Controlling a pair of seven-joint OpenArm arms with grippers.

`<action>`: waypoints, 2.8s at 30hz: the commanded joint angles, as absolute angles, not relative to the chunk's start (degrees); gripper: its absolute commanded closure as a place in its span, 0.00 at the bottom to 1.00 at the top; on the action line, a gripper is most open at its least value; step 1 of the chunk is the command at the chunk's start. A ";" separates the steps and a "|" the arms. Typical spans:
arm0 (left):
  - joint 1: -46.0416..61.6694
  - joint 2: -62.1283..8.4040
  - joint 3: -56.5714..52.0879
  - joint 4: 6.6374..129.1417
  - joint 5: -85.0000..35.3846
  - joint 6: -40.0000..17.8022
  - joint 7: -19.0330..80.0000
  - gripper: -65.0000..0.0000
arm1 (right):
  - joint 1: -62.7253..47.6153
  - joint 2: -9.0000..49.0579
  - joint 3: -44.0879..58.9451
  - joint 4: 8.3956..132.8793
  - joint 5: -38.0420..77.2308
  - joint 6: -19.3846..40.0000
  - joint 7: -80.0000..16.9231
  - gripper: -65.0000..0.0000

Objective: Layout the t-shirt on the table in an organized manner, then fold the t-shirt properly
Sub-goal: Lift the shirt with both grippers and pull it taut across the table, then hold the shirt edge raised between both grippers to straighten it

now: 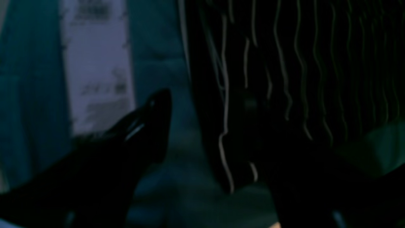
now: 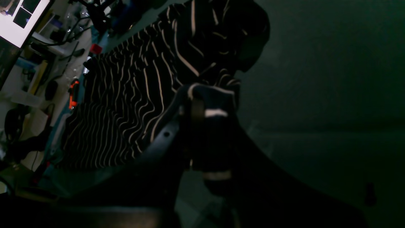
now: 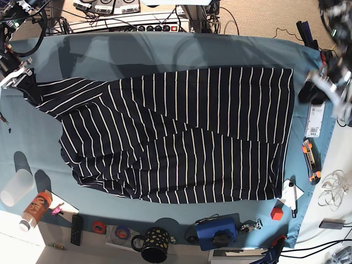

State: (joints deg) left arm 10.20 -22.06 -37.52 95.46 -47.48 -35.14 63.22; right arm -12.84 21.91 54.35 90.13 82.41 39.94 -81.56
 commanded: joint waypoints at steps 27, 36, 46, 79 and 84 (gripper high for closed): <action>11.51 -23.66 -28.45 93.80 -49.65 -28.53 68.16 0.52 | -12.51 23.51 54.70 91.13 83.79 40.00 -80.00 1.00; 13.47 -23.51 -28.47 93.80 -52.93 -30.26 67.88 0.67 | -12.51 23.51 54.70 91.13 83.79 40.00 -80.00 1.00; 13.50 -23.51 -30.85 93.80 -48.21 -31.51 66.61 1.00 | -12.51 23.51 54.70 91.13 83.79 40.00 -80.00 1.00; 13.50 -23.51 -33.19 93.80 -55.72 -38.09 62.11 0.48 | -12.49 23.51 54.70 91.13 83.79 40.00 -80.00 1.00; 13.52 -23.49 -33.10 93.80 -51.20 -38.04 62.04 0.48 | -12.51 23.51 54.70 91.13 83.79 40.00 -80.00 1.00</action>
State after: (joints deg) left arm 13.78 -22.41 -32.88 92.97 -50.35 -37.63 62.94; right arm -12.84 21.93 54.35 90.13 82.39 39.94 -81.60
